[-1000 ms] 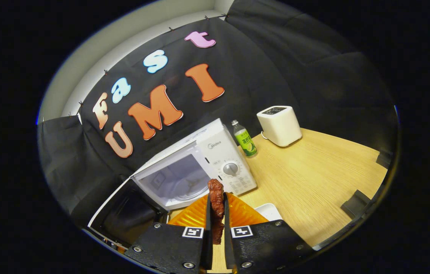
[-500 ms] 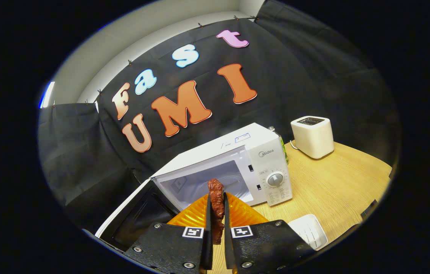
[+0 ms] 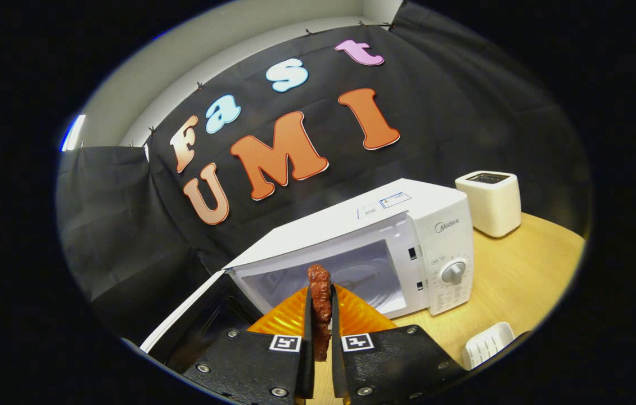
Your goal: Open the microwave oven with the left hand, put the food in, and close the microwave oven.
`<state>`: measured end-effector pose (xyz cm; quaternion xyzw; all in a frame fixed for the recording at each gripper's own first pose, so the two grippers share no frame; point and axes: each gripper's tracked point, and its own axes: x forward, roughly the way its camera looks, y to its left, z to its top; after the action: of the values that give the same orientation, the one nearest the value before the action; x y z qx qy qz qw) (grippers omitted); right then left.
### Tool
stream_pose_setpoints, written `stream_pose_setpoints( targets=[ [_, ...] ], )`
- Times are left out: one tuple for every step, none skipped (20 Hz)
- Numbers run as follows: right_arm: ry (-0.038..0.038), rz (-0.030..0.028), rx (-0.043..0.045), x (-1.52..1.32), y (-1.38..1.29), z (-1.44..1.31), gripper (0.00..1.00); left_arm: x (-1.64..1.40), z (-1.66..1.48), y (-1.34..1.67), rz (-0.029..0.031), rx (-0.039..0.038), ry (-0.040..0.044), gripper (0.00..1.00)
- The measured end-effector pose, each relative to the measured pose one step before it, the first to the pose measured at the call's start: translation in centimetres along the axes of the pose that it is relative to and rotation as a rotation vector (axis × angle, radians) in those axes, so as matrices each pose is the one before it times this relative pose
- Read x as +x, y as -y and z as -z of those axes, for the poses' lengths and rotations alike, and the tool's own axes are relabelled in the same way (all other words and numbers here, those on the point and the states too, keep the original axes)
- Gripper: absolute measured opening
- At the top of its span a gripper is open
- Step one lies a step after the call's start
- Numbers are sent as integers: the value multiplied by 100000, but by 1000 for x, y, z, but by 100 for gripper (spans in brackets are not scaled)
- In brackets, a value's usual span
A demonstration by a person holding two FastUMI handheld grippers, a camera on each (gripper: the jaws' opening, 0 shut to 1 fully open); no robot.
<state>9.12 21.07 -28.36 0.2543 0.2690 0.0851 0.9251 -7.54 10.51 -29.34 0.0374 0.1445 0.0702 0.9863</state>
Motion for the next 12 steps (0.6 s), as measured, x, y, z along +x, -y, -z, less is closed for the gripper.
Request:
stream_pose_setpoints(
  targets=[
    [606, -292, 1743, 537, 45, 270, 12, -27, -84, -420, -650, 192, -220, 89],
    [896, -226, 2166, 769, -28, 253, 12, 34, 214, -374, -652, 236, -236, 85],
    [1015, -458, 2148, 959, 53, 150, 12, 90, -31, -431, -778, 102, -338, 85],
    [1027, -242, 2012, 784, 35, 187, 12, 80, 32, -358, -542, 64, -221, 85],
    [911, 143, 2000, 759, 284, 173, 12, 103, -54, -213, -561, 93, -187, 84],
    [317, 840, 2338, 762, 340, 322, 12, -69, 41, -216, -282, 106, -164, 84],
    [587, 824, 2780, 640, 416, 241, 12, 55, 50, -240, -344, 118, -185, 84],
    [171, 1485, 3393, 732, 443, 224, 12, 202, 159, -209, -322, 103, -424, 84],
    [204, 862, 3355, 546, 445, 426, 12, 27, 45, -204, -321, -51, -170, 84],
    [412, 208, 2923, 663, 185, 282, 12, 96, -48, -148, -200, -146, -246, 84],
    [92, 36, 2598, 502, -119, 474, 12, 27, 97, -113, -190, -52, -128, 84],
    [65, -186, 1997, 531, -51, 558, 12, 31, 38, -138, -90, 59, -40, 84]
  ],
)
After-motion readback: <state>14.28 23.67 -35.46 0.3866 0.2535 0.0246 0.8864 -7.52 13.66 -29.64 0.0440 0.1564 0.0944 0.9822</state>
